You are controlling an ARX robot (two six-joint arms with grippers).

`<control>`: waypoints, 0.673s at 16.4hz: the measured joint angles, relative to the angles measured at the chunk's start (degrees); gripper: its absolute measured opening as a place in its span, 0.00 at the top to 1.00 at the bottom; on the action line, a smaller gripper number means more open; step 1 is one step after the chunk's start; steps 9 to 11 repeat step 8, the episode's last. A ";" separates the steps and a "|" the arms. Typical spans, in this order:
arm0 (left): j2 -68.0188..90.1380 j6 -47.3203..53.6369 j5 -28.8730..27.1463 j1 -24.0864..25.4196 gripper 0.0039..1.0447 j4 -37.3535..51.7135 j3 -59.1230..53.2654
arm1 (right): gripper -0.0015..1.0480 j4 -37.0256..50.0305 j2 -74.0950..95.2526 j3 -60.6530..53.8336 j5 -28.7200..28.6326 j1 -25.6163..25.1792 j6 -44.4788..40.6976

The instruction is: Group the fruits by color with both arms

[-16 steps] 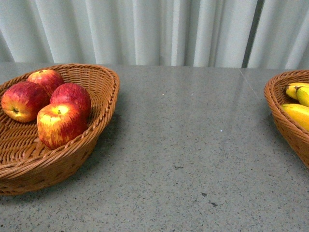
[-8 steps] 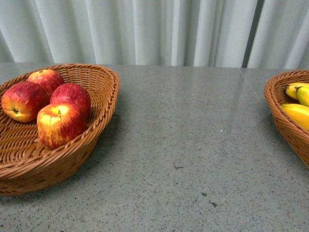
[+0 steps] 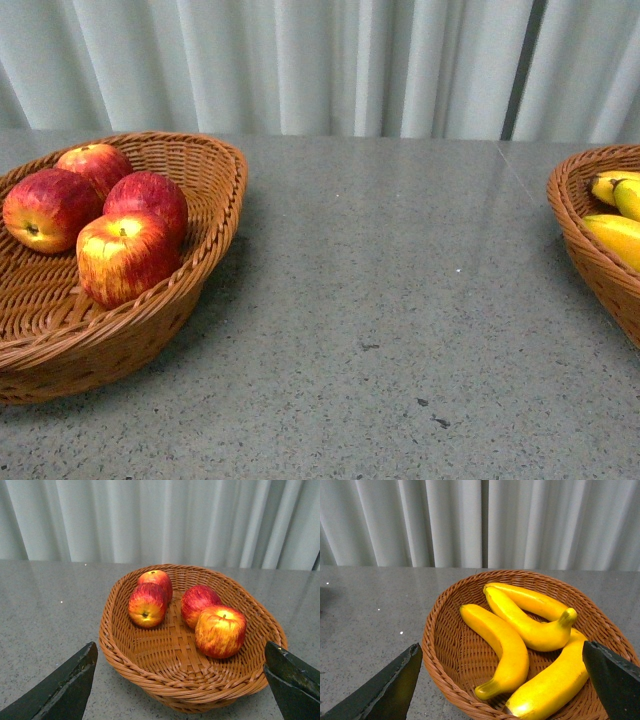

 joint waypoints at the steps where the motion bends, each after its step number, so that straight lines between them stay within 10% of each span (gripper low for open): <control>1: 0.00 0.00 0.00 0.00 0.06 0.00 0.00 | 0.06 0.00 0.00 0.00 0.00 0.00 0.00; 11: 0.00 0.00 0.00 0.00 0.06 0.00 0.00 | 0.06 0.00 0.00 0.00 0.00 0.00 0.00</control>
